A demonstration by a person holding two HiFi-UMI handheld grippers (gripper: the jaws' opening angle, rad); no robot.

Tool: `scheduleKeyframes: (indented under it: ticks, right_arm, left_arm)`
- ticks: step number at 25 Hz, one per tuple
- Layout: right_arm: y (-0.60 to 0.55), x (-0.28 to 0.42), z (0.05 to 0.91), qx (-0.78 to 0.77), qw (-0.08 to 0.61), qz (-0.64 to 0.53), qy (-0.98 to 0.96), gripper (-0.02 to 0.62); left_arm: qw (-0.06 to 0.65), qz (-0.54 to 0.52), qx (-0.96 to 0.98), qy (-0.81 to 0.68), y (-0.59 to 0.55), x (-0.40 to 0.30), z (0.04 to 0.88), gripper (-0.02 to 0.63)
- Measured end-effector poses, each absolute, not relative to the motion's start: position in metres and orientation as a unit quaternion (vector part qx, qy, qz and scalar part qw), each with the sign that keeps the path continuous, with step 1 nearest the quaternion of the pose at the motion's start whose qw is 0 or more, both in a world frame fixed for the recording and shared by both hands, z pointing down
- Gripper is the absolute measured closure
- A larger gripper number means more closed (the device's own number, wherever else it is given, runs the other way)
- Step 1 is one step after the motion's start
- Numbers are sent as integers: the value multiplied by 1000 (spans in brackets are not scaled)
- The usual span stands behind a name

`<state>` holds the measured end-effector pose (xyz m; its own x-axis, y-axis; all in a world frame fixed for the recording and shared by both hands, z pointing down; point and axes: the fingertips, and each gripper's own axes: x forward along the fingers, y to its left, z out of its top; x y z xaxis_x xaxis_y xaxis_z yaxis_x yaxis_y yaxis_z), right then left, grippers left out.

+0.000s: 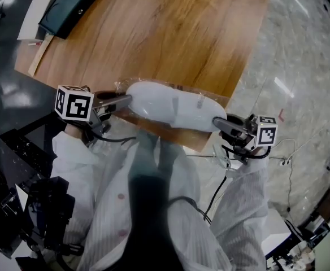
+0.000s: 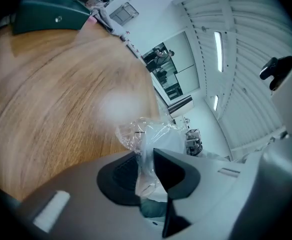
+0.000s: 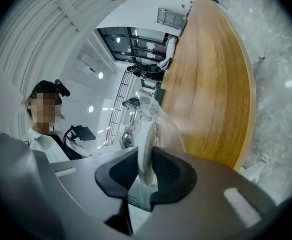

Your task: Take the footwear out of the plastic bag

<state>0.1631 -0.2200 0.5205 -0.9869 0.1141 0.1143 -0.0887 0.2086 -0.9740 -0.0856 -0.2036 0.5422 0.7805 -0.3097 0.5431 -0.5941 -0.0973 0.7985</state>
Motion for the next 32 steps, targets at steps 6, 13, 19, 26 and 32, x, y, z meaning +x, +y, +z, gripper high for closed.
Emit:
scheduleKeyframes:
  ticks: [6, 13, 19, 26, 32]
  right_arm:
    - [-227, 185, 490, 24, 76, 598, -797, 515]
    - [-228, 220, 470, 112, 78, 562, -816, 518]
    - [-232, 250, 455, 254, 122, 482, -830, 517]
    - [-258, 236, 400, 447, 148, 289, -834, 517]
    - [-268, 204, 365, 508, 118, 183, -833, 520]
  left_arm:
    - [556, 117, 743, -352, -210, -105, 511, 582]
    - [491, 147, 727, -456, -218, -135, 489, 601]
    - [424, 171, 688, -564, -223, -160, 467, 603]
    - [285, 130, 664, -679, -247, -163, 420, 603]
    - [131, 135, 669, -719, -262, -146, 376, 603]
